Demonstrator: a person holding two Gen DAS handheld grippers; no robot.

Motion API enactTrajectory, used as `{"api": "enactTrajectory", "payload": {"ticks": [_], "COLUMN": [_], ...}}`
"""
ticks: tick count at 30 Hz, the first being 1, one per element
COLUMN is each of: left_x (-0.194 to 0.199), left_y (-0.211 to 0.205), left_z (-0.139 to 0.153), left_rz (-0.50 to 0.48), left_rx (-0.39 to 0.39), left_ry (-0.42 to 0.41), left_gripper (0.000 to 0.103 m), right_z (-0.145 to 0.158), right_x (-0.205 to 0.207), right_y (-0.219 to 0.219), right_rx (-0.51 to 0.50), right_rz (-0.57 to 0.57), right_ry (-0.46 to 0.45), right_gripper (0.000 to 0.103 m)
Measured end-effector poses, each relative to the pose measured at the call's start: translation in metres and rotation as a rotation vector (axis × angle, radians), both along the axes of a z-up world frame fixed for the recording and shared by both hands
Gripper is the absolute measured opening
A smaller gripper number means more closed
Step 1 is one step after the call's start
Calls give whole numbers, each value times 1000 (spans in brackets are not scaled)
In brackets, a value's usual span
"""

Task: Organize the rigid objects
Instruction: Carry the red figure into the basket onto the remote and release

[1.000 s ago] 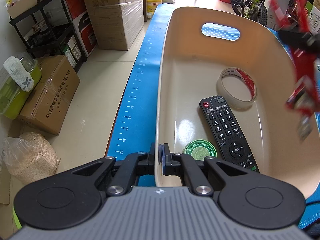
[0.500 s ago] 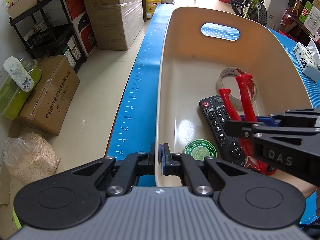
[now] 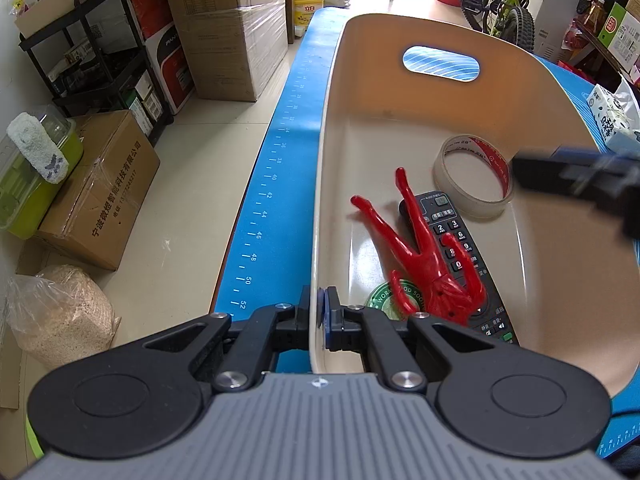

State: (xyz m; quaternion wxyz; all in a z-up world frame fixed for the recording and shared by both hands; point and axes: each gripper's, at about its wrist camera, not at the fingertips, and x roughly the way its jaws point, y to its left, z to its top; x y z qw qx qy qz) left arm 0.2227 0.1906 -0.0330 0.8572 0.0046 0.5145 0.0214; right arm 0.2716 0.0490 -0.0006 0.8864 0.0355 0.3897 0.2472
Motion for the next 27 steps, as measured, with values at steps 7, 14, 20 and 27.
{"api": "enactTrajectory", "payload": {"ticks": [7,14,20,27], "left_x": [0,0,0,0], "left_y": [0,0,0,-1], "left_z": [0,0,0,0], "left_rz": [1,0,0,-2], "left_rx": [1,3,9,14], "left_ry": [0,3,5,7], "left_gripper": [6,6,7,7], "right_z": [29,16,-24,-66], "right_x": [6,28,49,59], "right_y": [-44,-93,-111,-111], "right_rx": [-2,-41,-129,-211], "right_rz": [-78,-210,-226,-199], "right_ry": [-135,-154,-88,-31], "right_gripper": [69,69,69,70]}}
